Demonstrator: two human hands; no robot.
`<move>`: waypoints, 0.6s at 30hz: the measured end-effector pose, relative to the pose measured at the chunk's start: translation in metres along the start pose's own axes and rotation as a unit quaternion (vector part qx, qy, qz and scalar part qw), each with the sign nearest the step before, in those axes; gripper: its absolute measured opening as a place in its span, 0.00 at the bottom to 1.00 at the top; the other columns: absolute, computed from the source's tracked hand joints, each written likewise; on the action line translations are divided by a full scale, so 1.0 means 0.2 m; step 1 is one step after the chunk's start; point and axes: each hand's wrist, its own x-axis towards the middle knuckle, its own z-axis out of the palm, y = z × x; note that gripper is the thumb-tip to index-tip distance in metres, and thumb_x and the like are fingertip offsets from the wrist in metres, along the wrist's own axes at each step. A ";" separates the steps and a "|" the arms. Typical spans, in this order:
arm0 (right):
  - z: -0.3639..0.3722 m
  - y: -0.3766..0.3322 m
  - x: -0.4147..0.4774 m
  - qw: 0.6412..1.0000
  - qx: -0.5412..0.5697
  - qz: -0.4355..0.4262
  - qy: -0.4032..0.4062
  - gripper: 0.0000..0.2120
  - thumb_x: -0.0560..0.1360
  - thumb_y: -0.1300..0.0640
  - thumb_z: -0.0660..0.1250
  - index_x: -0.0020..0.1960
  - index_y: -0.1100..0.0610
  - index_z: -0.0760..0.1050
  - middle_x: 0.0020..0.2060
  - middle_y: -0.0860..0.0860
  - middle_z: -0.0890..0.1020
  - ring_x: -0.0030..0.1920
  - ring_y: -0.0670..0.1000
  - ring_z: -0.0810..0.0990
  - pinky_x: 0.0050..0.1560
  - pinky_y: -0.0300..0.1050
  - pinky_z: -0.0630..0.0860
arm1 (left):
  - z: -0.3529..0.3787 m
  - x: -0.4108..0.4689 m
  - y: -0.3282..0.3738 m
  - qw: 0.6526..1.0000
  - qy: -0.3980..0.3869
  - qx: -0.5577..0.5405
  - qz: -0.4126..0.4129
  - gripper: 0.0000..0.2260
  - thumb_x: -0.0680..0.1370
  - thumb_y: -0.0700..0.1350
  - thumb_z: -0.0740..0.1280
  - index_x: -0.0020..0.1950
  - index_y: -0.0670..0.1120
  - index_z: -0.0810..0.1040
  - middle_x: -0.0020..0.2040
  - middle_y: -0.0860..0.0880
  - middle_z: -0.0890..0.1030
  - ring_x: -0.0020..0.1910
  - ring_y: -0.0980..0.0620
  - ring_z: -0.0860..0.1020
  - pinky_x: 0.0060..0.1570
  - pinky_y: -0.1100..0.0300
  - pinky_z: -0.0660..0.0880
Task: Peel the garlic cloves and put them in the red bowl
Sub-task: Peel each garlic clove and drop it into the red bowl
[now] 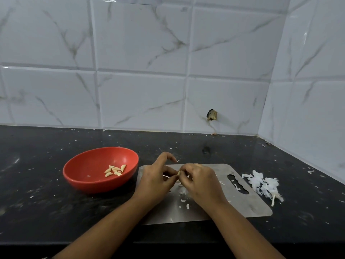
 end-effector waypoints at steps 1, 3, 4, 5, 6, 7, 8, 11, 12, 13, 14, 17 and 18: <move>0.00 0.00 0.00 1.000 0.021 0.012 -0.001 0.06 0.76 0.57 0.66 0.44 0.56 0.81 0.35 0.48 0.81 0.34 0.45 0.78 0.33 0.37 0.73 | 0.00 0.00 0.00 1.000 0.005 -0.001 0.000 0.16 0.73 0.37 0.72 0.54 0.52 0.71 0.38 0.55 0.85 0.37 0.60 0.83 0.43 0.53 0.81; 0.00 0.00 0.01 0.997 0.070 0.041 -0.004 0.07 0.76 0.58 0.66 0.43 0.57 0.81 0.34 0.48 0.81 0.34 0.46 0.79 0.36 0.44 0.77 | 0.00 0.01 -0.01 1.000 0.010 -0.006 -0.002 0.17 0.73 0.37 0.72 0.53 0.54 0.71 0.38 0.56 0.85 0.36 0.58 0.83 0.43 0.54 0.81; -0.01 -0.01 0.01 0.994 0.094 0.054 -0.005 0.07 0.76 0.59 0.66 0.42 0.57 0.81 0.33 0.48 0.81 0.34 0.46 0.80 0.36 0.44 0.78 | 0.00 0.01 -0.01 1.000 0.011 -0.012 -0.006 0.17 0.73 0.36 0.72 0.52 0.55 0.71 0.37 0.56 0.85 0.36 0.58 0.83 0.43 0.54 0.81; -0.01 -0.01 0.01 0.991 0.115 0.066 -0.003 0.07 0.76 0.61 0.66 0.42 0.58 0.81 0.32 0.48 0.81 0.33 0.46 0.80 0.35 0.43 0.78 | 0.00 0.01 -0.01 1.000 0.013 -0.020 -0.011 0.17 0.73 0.36 0.72 0.51 0.56 0.71 0.37 0.55 0.85 0.36 0.58 0.83 0.43 0.55 0.81; -0.01 -0.01 0.01 0.988 0.137 0.079 0.000 0.06 0.76 0.61 0.67 0.42 0.58 0.82 0.31 0.47 0.81 0.33 0.45 0.80 0.34 0.40 0.78 | 0.00 0.01 -0.01 0.999 0.014 -0.030 -0.019 0.17 0.73 0.36 0.72 0.50 0.56 0.70 0.37 0.55 0.85 0.36 0.58 0.83 0.42 0.56 0.81; -0.01 -0.01 0.01 0.983 0.159 0.093 0.004 0.06 0.76 0.62 0.67 0.41 0.58 0.82 0.30 0.46 0.81 0.32 0.44 0.80 0.32 0.37 0.77 | 0.00 0.01 -0.01 0.999 0.014 -0.041 -0.027 0.17 0.73 0.35 0.72 0.49 0.56 0.71 0.37 0.54 0.85 0.36 0.57 0.83 0.42 0.57 0.80; -0.02 -0.01 0.01 0.977 0.182 0.109 0.004 0.06 0.76 0.62 0.68 0.41 0.58 0.82 0.30 0.46 0.80 0.32 0.43 0.80 0.32 0.36 0.76 | 0.00 0.02 -0.02 0.998 0.013 -0.052 -0.035 0.17 0.73 0.35 0.72 0.49 0.55 0.71 0.37 0.53 0.85 0.37 0.57 0.83 0.42 0.57 0.80; -0.02 -0.01 0.01 0.960 0.236 0.150 -0.009 0.06 0.76 0.61 0.68 0.42 0.58 0.82 0.30 0.50 0.81 0.31 0.45 0.79 0.32 0.40 0.79 | -0.01 0.02 -0.01 0.995 0.005 -0.081 -0.056 0.15 0.73 0.35 0.72 0.49 0.52 0.72 0.38 0.52 0.85 0.38 0.56 0.83 0.42 0.60 0.79; -0.03 -0.02 0.01 0.955 0.251 0.160 -0.010 0.06 0.76 0.62 0.68 0.42 0.58 0.81 0.31 0.51 0.81 0.30 0.46 0.79 0.31 0.41 0.79 | -0.01 0.02 0.00 0.994 0.003 -0.090 -0.061 0.14 0.73 0.35 0.72 0.50 0.51 0.72 0.38 0.52 0.85 0.38 0.56 0.83 0.41 0.61 0.78; -0.03 -0.02 0.01 0.949 0.267 0.170 -0.012 0.05 0.76 0.62 0.67 0.42 0.58 0.81 0.31 0.52 0.82 0.29 0.45 0.79 0.31 0.41 0.78 | -0.02 0.02 0.00 0.993 0.003 -0.100 -0.064 0.14 0.74 0.35 0.71 0.50 0.51 0.73 0.38 0.51 0.85 0.38 0.56 0.83 0.41 0.62 0.78; -0.03 -0.02 0.01 0.943 0.279 0.180 -0.014 0.06 0.76 0.63 0.67 0.42 0.58 0.81 0.31 0.52 0.82 0.29 0.45 0.79 0.31 0.40 0.78 | -0.02 0.02 0.00 0.992 0.001 -0.108 -0.065 0.14 0.74 0.35 0.71 0.51 0.51 0.75 0.38 0.50 0.85 0.38 0.55 0.83 0.42 0.61 0.79; -0.04 -0.02 0.02 0.935 0.291 0.199 -0.028 0.06 0.76 0.64 0.66 0.42 0.56 0.80 0.31 0.51 0.82 0.28 0.45 0.80 0.31 0.38 0.78 | -0.02 0.03 0.01 0.989 -0.011 -0.132 -0.064 0.15 0.75 0.34 0.69 0.54 0.51 0.78 0.39 0.49 0.84 0.40 0.53 0.83 0.43 0.59 0.80; -0.03 -0.02 0.02 0.936 0.287 0.201 -0.036 0.06 0.76 0.64 0.66 0.43 0.56 0.80 0.30 0.51 0.81 0.29 0.45 0.80 0.31 0.38 0.78 | -0.01 0.03 0.01 0.987 -0.015 -0.146 -0.064 0.14 0.75 0.33 0.69 0.54 0.50 0.79 0.39 0.48 0.84 0.40 0.54 0.83 0.42 0.60 0.80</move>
